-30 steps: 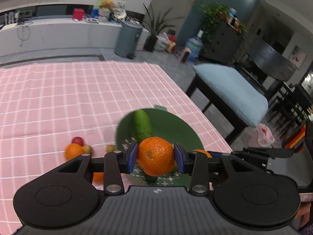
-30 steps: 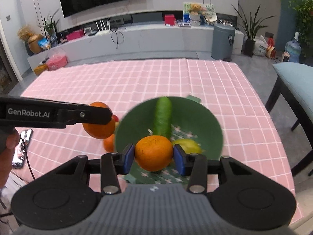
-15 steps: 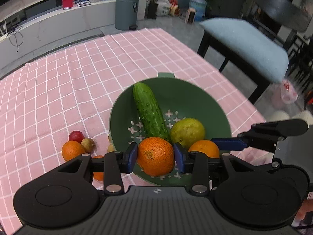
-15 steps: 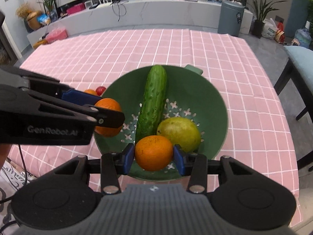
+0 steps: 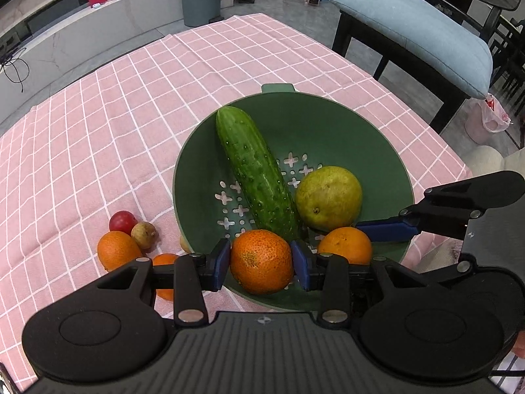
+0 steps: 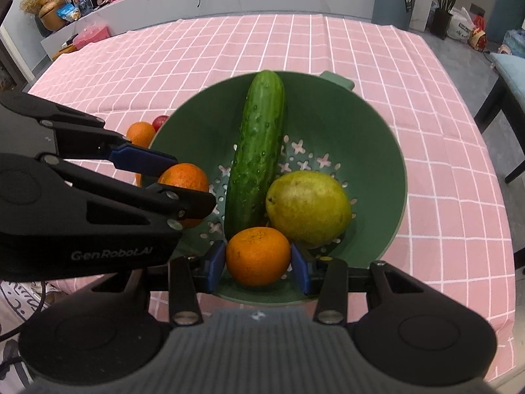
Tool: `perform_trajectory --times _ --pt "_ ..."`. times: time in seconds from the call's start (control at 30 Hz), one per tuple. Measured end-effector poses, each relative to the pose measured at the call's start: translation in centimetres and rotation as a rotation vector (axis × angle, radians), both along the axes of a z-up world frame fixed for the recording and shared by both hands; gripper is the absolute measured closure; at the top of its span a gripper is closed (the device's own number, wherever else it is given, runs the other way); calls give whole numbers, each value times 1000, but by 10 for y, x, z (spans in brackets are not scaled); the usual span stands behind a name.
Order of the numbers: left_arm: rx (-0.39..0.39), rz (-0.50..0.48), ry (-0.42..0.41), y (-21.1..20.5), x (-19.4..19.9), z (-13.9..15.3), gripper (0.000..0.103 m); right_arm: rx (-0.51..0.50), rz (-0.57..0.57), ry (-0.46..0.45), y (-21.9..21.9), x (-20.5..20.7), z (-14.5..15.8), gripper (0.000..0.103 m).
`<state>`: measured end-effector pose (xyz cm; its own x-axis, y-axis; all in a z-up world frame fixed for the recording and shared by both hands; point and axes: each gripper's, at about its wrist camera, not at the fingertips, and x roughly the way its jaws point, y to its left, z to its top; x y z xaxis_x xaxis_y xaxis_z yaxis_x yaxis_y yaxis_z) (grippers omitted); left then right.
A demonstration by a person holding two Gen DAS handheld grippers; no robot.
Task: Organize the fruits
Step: 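Carry both oranges into the colander and open both tools, then grasp a large orange with the left tool while the right tool grasps another orange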
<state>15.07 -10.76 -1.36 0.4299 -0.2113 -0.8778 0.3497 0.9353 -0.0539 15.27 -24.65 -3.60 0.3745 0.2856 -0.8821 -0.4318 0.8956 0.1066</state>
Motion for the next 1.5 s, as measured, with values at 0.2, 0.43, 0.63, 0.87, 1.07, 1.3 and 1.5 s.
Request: perform_trajectory --times 0.2,0.43,0.63,0.87,1.07,1.3,1.5 --pt "4 -11 -2 -2 0 -4 55 -3 0 7 3 1 -2 62" --pt "-14 5 -24 2 -4 1 46 -7 2 -13 2 -2 4 51" --pt "-42 19 -78 11 -16 19 44 -2 5 -63 1 -8 16 46" --pt "-81 77 -132 30 -32 38 44 12 31 -160 7 -20 36 45" --pt "-95 135 -155 56 -41 44 44 26 98 -220 19 -25 48 45" --pt "-103 198 -177 89 -48 41 44 19 211 -273 42 -28 52 45" --pt "-115 230 -187 116 -54 31 44 -10 313 -314 68 -25 50 45"
